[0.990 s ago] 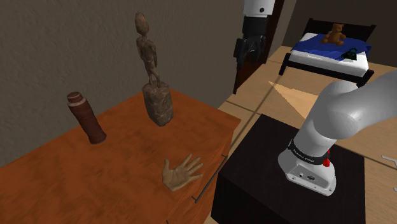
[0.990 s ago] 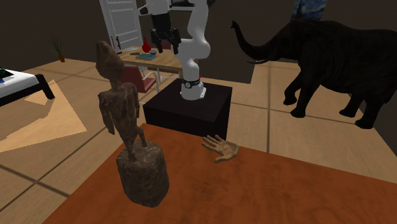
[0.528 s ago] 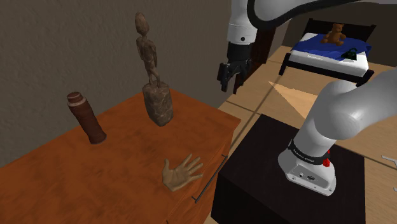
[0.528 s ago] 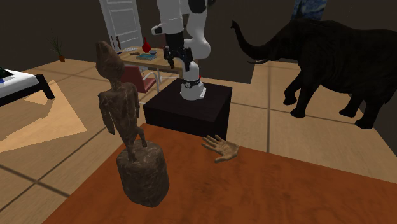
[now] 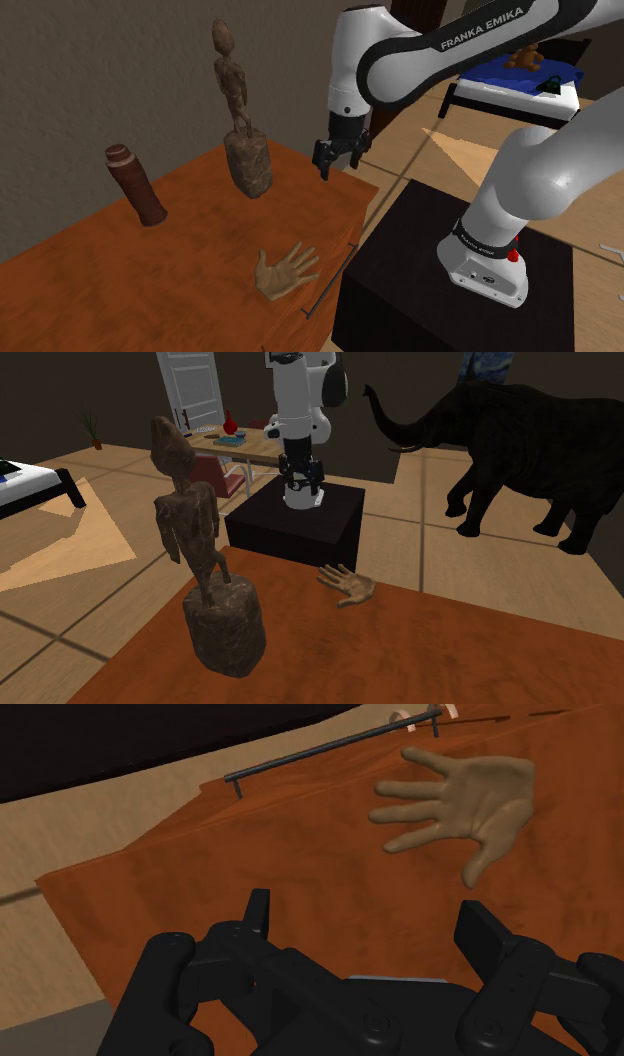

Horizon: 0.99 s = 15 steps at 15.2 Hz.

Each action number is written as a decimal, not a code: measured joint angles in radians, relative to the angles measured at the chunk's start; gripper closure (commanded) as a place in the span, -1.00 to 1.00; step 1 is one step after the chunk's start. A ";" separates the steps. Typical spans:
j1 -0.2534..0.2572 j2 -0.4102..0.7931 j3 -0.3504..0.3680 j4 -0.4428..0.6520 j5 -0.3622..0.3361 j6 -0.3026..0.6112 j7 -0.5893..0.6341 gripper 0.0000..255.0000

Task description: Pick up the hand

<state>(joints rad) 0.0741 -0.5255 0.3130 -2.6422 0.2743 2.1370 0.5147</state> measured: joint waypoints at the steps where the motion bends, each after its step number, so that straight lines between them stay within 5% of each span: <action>1: 0.001 0.034 0.023 0.000 0.004 0.040 0.026 -1.00; 8: -0.025 0.296 0.167 0.041 -0.051 0.291 0.230 -1.00; 15: -0.035 0.632 0.238 0.178 -0.359 0.475 0.601 -1.00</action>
<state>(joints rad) 0.0390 0.1065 0.5509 -2.4642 -0.0850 2.6120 1.1153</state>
